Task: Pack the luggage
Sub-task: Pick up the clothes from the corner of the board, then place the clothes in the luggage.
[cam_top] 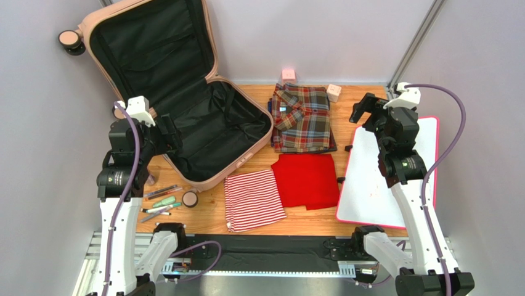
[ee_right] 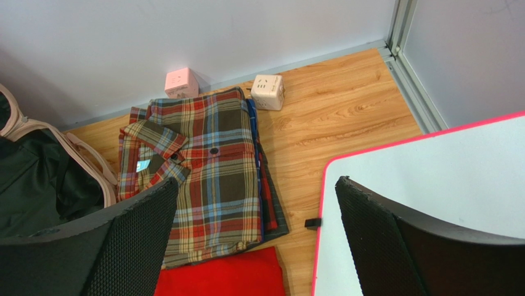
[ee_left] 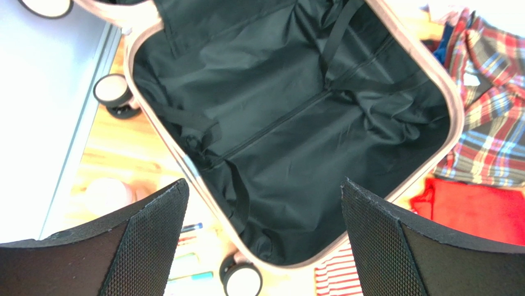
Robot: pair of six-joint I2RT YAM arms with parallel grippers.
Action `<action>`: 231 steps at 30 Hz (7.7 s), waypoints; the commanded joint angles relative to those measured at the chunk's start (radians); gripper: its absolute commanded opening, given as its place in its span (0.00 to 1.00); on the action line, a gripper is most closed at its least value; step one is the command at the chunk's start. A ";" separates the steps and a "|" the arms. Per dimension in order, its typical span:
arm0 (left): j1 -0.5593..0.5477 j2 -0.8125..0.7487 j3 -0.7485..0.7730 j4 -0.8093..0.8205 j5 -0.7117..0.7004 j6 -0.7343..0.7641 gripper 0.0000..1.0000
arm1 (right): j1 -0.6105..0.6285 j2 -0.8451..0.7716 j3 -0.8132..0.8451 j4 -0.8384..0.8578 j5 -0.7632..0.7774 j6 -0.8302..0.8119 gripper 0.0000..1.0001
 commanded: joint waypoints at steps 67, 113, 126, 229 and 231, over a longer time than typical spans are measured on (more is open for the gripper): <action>0.000 -0.182 -0.180 -0.088 0.179 -0.012 0.97 | -0.073 1.175 0.713 -0.228 -0.571 -0.019 0.28; 0.000 -0.113 -0.211 -0.010 0.208 -0.012 0.97 | 0.317 0.865 1.127 -0.521 -0.211 -0.157 0.00; 0.000 -0.078 -0.189 -0.001 0.219 -0.032 0.98 | 0.537 0.857 1.276 -0.521 -0.272 -0.183 0.00; -0.089 0.965 -0.214 0.786 0.300 -0.472 0.00 | 0.562 1.586 1.346 -0.391 -0.347 -0.012 0.77; -0.100 0.941 -0.260 0.814 0.276 -0.482 0.00 | 0.559 1.598 1.359 -0.391 -0.347 -0.008 0.78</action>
